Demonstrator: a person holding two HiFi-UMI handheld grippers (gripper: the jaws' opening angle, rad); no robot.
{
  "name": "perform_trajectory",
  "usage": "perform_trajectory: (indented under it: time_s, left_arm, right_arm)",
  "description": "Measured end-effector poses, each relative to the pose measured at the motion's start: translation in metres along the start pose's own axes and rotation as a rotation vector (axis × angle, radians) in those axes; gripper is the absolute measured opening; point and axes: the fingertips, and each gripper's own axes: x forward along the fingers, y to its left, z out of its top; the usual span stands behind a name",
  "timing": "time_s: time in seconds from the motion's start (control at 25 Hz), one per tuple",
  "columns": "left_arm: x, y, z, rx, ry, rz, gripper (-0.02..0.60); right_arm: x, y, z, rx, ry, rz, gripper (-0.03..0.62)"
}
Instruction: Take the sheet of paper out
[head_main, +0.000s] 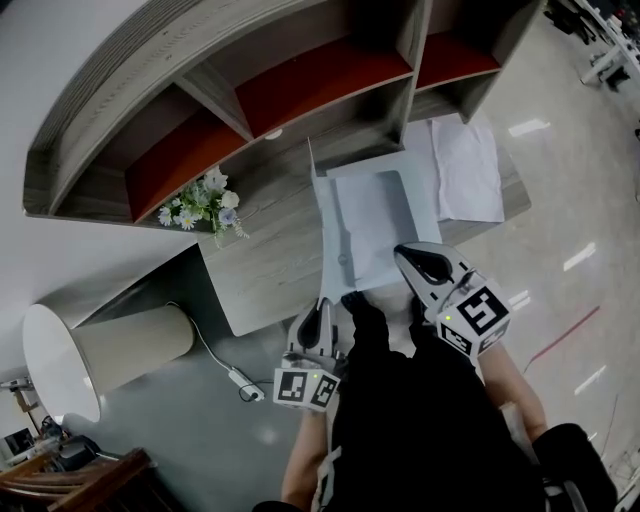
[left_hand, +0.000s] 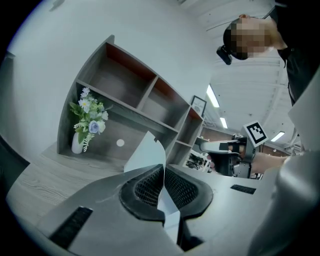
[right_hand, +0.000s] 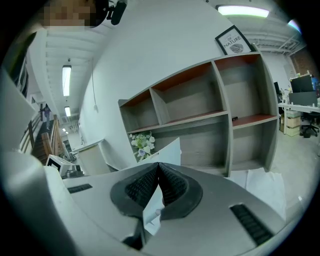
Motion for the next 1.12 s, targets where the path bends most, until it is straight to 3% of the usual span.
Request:
perform_trajectory:
  time_s: [0.52, 0.96, 1.12]
  left_arm:
    - [-0.018, 0.037, 0.005, 0.09, 0.067, -0.037, 0.016]
    - [-0.024, 0.058, 0.005, 0.082, 0.112, -0.08, 0.017]
    - [-0.028, 0.064, 0.002, 0.075, 0.129, -0.081, 0.017]
  right_arm:
    - [0.073, 0.01, -0.033, -0.007, 0.113, -0.079, 0.014]
    - [0.125, -0.006, -0.085, 0.018, 0.222, -0.166, 0.015]
    - [0.144, -0.013, -0.109, 0.021, 0.275, -0.19, 0.062]
